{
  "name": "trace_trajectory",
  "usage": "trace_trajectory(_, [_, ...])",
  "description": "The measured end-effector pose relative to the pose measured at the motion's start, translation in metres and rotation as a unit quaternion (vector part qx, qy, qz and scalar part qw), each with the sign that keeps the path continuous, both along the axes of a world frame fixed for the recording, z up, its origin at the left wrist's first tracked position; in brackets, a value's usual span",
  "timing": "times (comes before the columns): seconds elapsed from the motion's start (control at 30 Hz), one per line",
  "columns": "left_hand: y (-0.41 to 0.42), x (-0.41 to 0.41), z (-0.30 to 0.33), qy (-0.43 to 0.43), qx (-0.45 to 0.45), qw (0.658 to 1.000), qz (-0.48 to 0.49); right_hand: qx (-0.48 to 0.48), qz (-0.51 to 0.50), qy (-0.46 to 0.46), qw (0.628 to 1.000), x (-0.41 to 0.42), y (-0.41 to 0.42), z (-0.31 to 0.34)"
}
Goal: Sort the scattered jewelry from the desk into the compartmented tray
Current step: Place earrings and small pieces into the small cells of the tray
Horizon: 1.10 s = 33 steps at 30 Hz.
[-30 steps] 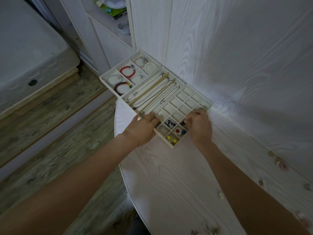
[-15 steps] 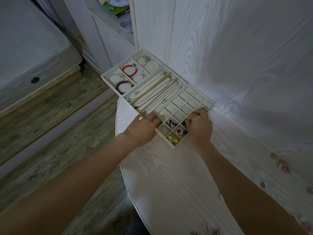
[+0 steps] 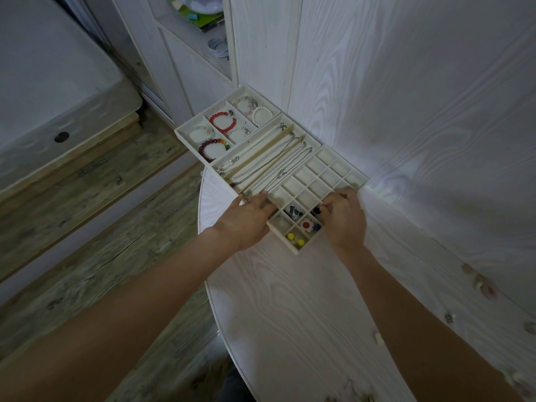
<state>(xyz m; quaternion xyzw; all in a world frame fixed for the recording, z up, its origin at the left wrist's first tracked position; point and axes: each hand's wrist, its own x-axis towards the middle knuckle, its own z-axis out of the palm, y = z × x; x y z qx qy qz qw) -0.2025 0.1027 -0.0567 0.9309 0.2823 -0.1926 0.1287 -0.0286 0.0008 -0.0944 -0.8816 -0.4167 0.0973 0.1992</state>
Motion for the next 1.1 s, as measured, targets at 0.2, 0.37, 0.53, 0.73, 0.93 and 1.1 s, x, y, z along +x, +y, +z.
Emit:
trace_trajectory(0.2, [-0.001, 0.0, 0.0, -0.001, -0.005, 1.0, 0.003, -0.028, 0.015, -0.036, 0.999, -0.003, 0.002, 0.001])
trace_trajectory(0.37, [0.0, -0.001, 0.001, -0.002, -0.005, 1.0, 0.0, -0.039, 0.012, -0.051, 0.998, -0.005, 0.006, 0.003])
trace_trajectory(0.53, [-0.001, -0.001, 0.0, 0.0, -0.002, 1.0, 0.004, -0.038, 0.014, -0.044, 0.998, -0.006, 0.006, 0.004])
trace_trajectory(0.73, [-0.009, 0.003, -0.001, -0.028, 0.029, 0.999, 0.036, 0.012, 0.009, 0.041, 0.999, 0.002, -0.007, 0.011])
trace_trajectory(0.93, [-0.052, 0.042, 0.01, -0.102, 0.025, 0.993, 0.05, 0.018, -0.015, 0.123, 0.992, 0.019, -0.068, 0.025])
trace_trajectory(1.1, [-0.102, 0.079, 0.019, -0.155, -0.044, 0.986, 0.029, -0.01, -0.029, 0.139, 0.99, 0.028, -0.138, 0.032])
